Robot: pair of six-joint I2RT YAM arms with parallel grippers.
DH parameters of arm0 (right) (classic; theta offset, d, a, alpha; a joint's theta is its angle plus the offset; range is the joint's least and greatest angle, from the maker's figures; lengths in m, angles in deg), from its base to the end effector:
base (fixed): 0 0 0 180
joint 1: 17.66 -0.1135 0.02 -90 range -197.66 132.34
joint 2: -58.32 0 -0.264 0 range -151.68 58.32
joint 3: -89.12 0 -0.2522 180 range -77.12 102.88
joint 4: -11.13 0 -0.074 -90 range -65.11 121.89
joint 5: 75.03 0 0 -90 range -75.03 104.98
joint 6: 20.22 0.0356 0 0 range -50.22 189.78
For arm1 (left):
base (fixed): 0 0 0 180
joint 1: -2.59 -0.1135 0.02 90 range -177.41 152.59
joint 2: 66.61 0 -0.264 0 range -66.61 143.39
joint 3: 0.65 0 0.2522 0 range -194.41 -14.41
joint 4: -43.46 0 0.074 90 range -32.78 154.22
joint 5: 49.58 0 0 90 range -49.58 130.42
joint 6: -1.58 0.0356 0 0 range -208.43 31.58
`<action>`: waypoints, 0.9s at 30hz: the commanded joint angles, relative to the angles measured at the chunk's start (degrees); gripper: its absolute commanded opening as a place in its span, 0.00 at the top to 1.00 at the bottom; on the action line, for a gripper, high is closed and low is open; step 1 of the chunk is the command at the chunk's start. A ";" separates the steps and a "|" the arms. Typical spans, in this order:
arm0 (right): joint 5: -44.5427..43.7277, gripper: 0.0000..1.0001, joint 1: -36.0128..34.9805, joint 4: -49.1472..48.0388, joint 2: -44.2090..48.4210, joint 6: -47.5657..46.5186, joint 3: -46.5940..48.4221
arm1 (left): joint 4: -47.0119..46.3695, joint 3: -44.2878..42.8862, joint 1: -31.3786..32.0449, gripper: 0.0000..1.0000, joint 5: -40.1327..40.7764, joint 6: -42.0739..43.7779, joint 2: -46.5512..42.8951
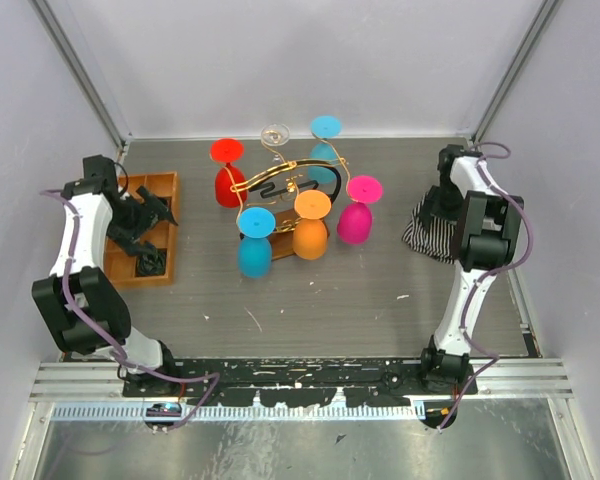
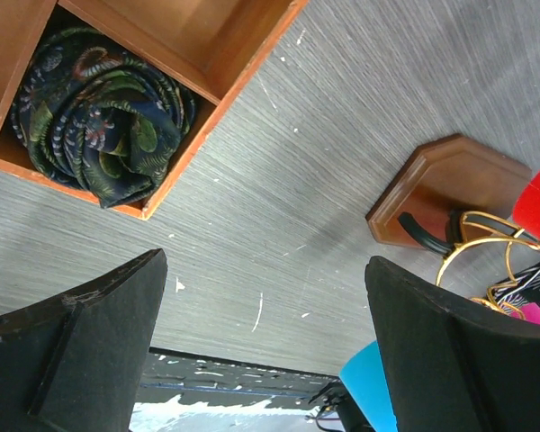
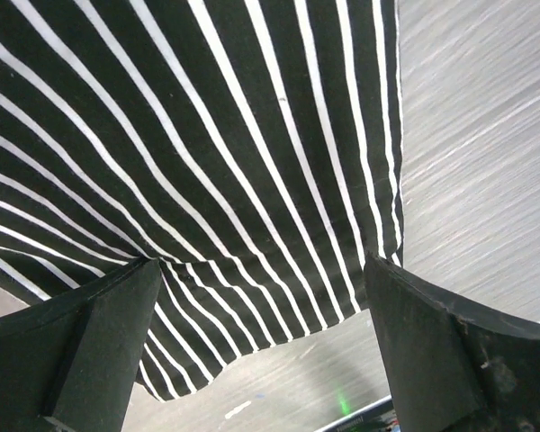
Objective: Take the wine glass off the wine glass rack
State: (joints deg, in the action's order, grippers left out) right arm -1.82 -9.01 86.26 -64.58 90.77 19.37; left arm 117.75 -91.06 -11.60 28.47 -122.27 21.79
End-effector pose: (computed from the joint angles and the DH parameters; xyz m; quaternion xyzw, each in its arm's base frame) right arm 0.4074 -0.0724 0.1719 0.2557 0.9555 -0.1431 0.0347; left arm 0.2905 0.0659 0.2826 -0.3854 0.9041 -0.1275 0.1334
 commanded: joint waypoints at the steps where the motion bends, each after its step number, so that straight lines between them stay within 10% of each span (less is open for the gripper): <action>1: -7.48 0.00 4.93 -3.39 -5.38 -0.08 7.00 | -0.60 0.83 0.49 0.02 -2.25 -1.16 -2.73; 15: -7.30 0.00 3.28 -4.14 1.90 -5.19 17.96 | -3.82 1.47 8.80 0.02 3.79 -3.77 -5.29; 24: 29.46 0.00 -0.65 -18.01 25.45 -1.71 6.97 | -3.02 -6.29 10.93 0.02 5.49 -3.21 -7.16; 25: 34.42 0.04 -0.58 -18.03 26.22 0.02 6.65 | -2.79 -6.62 11.12 0.02 5.11 -3.16 -7.14; 27: 44.75 0.45 -0.60 -19.68 27.80 2.84 4.97 | -2.79 -6.35 11.38 0.02 4.44 -3.46 -7.40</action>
State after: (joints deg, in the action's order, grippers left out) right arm 20.73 -11.46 71.59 -39.61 87.85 25.86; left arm 114.80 -96.17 -0.72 33.00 -125.66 15.28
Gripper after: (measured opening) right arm 0.822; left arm 0.981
